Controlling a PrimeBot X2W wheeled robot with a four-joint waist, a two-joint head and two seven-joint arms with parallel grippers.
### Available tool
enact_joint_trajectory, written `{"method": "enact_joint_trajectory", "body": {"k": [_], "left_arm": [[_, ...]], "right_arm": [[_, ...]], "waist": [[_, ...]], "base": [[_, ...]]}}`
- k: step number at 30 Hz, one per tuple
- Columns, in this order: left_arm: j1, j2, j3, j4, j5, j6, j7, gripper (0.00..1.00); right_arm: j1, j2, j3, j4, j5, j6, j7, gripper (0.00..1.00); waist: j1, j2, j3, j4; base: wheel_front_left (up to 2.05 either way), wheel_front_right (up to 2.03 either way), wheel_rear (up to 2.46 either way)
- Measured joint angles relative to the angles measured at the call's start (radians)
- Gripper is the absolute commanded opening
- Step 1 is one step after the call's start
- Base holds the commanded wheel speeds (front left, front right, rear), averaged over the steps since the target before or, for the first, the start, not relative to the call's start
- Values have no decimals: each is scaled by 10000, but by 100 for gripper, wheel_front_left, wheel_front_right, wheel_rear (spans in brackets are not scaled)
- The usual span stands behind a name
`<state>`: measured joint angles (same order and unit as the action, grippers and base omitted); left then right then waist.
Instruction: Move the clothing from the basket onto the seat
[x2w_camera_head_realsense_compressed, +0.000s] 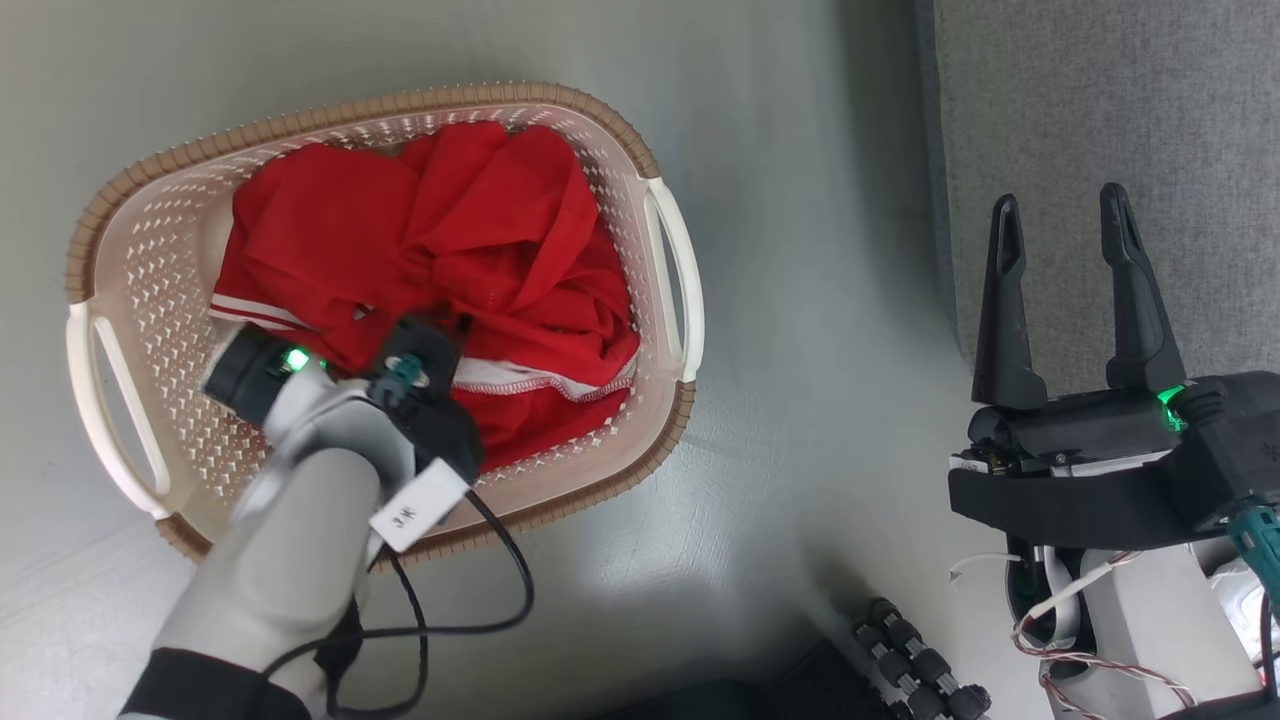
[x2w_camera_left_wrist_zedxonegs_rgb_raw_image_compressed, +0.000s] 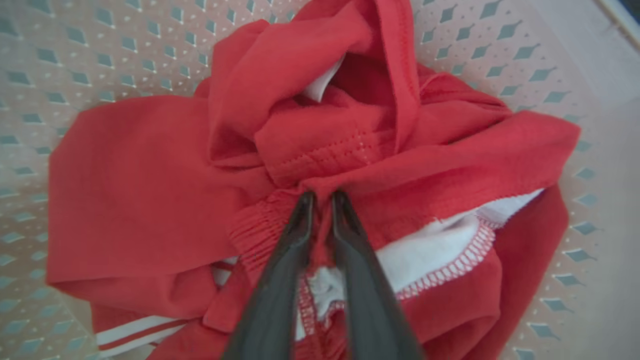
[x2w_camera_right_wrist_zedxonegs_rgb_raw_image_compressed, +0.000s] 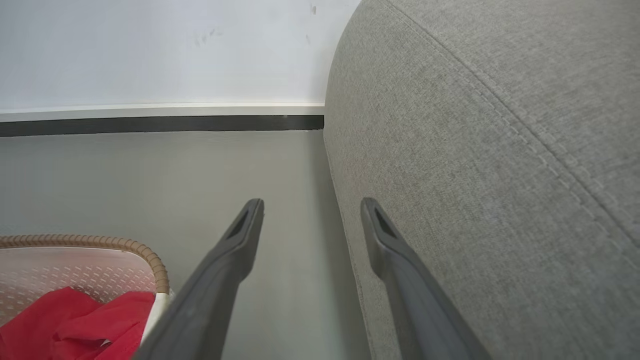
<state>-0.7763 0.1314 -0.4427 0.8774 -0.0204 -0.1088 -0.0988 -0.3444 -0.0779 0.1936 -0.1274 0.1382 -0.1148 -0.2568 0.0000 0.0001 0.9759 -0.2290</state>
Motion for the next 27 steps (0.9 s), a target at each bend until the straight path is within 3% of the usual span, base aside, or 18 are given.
{"method": "enact_joint_trajectory", "body": {"k": [17, 27], "left_arm": [[231, -347, 297, 541, -516, -56, -1279, 0], [921, -489, 585, 295, -1114, -67, -1505, 0]], "right_arm": [[-350, 67, -282, 1024, -73, 23, 0, 100], [-343, 58, -424, 1779, -73, 245, 0, 100]], "waist": [[-1, -1, -1219, 301], [-1, -2, -2491, 644]], "base": [[0, 0, 0], [0, 0, 0]]}}
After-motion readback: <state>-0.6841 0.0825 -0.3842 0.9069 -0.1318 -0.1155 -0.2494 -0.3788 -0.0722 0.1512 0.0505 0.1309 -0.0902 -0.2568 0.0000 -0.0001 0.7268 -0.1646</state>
